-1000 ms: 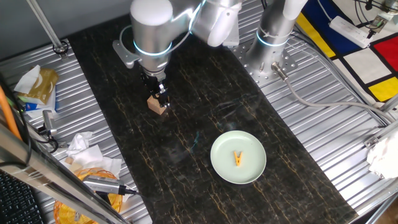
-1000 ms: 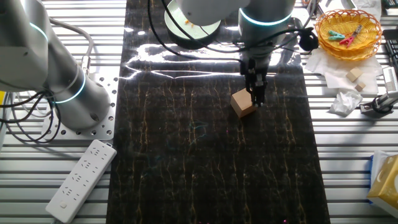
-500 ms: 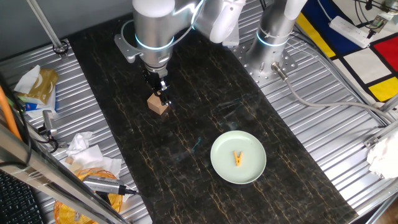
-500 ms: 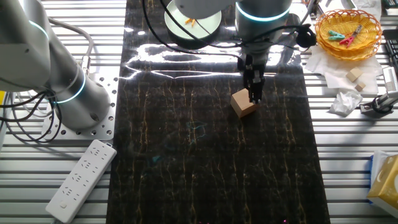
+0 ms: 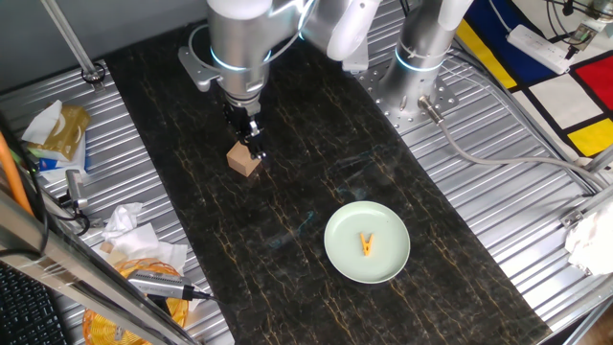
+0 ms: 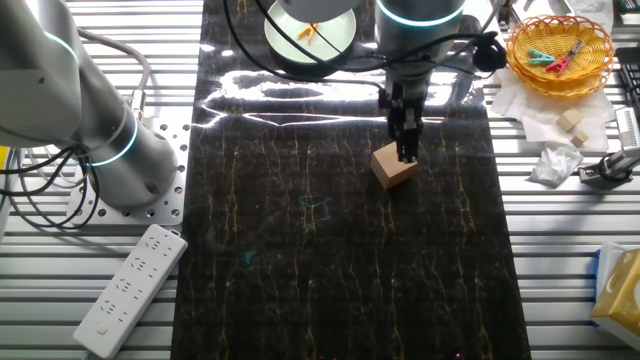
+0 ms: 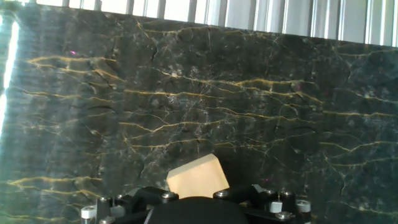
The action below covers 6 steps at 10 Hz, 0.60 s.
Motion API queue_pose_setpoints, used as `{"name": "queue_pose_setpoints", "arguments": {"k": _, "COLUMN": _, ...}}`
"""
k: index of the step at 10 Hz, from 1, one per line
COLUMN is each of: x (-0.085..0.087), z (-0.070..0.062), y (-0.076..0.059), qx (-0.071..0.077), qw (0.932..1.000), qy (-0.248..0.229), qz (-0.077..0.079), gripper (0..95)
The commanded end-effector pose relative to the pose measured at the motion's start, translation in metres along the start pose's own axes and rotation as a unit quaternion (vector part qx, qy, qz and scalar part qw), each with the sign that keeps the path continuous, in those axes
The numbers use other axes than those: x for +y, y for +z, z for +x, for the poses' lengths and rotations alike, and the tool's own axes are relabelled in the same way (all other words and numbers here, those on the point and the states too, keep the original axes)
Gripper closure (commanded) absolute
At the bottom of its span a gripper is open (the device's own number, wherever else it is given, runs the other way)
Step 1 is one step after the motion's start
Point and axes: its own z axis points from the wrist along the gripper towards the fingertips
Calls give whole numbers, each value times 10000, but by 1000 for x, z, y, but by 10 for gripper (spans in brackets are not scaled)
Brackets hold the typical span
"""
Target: Approach and touch the side of the small block
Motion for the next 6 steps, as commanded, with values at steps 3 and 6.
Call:
{"name": "queue_pose_setpoints", "arguments": {"k": 3, "x": 1, "z": 0, "y": -1, "qx": -20, "qw": 10000, "qy": 69, "qz": -35, "gripper": 190}}
{"name": "queue_pose_setpoints", "arguments": {"k": 6, "x": 1, "z": 0, "y": -1, "qx": -11, "qw": 10000, "qy": 15, "qz": -23, "gripper": 190}}
